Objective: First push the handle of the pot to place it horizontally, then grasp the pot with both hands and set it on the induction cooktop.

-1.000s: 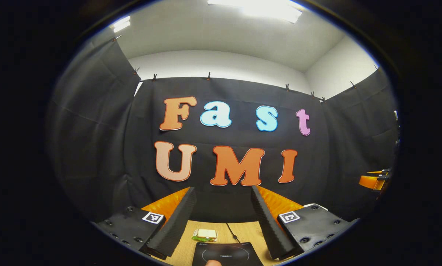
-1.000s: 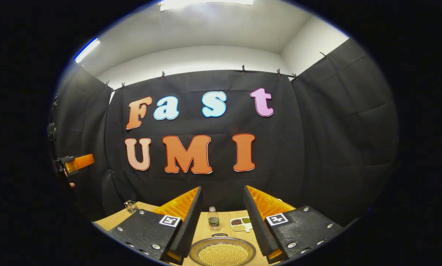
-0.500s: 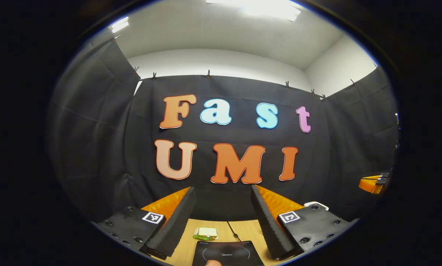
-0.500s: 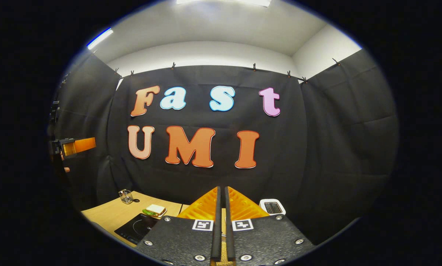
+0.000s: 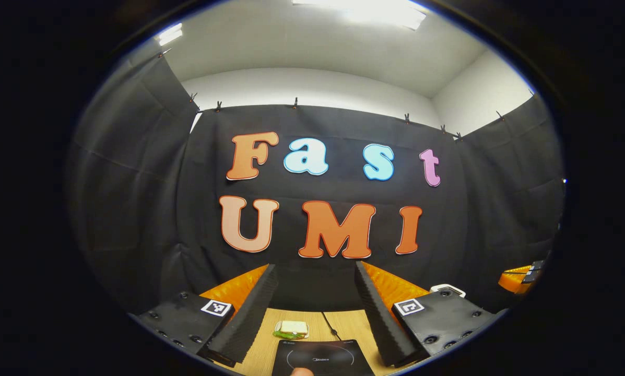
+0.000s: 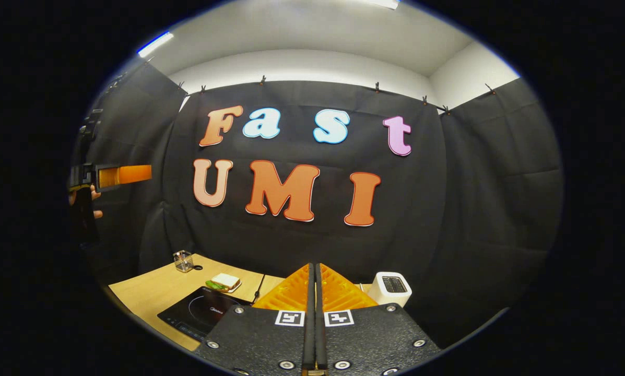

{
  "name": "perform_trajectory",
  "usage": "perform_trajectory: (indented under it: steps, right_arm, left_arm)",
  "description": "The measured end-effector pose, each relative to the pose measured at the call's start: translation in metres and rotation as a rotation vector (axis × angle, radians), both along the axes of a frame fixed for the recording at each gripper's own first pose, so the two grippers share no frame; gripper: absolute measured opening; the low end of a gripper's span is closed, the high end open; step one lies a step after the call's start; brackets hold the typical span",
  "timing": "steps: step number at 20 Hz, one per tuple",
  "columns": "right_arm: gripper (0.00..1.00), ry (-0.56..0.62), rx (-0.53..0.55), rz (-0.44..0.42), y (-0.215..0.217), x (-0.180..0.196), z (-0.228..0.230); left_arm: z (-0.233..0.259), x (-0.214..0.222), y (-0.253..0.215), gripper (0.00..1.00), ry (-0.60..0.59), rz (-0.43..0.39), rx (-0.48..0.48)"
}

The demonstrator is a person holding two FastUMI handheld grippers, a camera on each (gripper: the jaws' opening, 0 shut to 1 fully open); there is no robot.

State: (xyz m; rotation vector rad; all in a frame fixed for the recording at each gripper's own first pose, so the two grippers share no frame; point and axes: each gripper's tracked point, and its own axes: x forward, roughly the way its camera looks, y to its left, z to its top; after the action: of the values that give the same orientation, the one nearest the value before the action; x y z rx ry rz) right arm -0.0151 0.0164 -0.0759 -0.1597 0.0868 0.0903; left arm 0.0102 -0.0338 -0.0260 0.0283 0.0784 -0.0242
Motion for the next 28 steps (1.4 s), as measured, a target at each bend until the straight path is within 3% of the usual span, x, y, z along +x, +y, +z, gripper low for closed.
perform_trajectory:
  steps: [10,28]
  right_arm:
    - [0.00,0.105,0.021,0.021,0.008,-0.019,-0.064]
    - [0.00,0.404,0.065,0.007,0.008,-0.059,-0.209]
  left_arm:
    - [0.002,-0.006,-0.001,0.98,-0.006,-0.006,0.011]
    - [-0.012,-0.004,0.003,0.97,0.016,0.003,0.030]
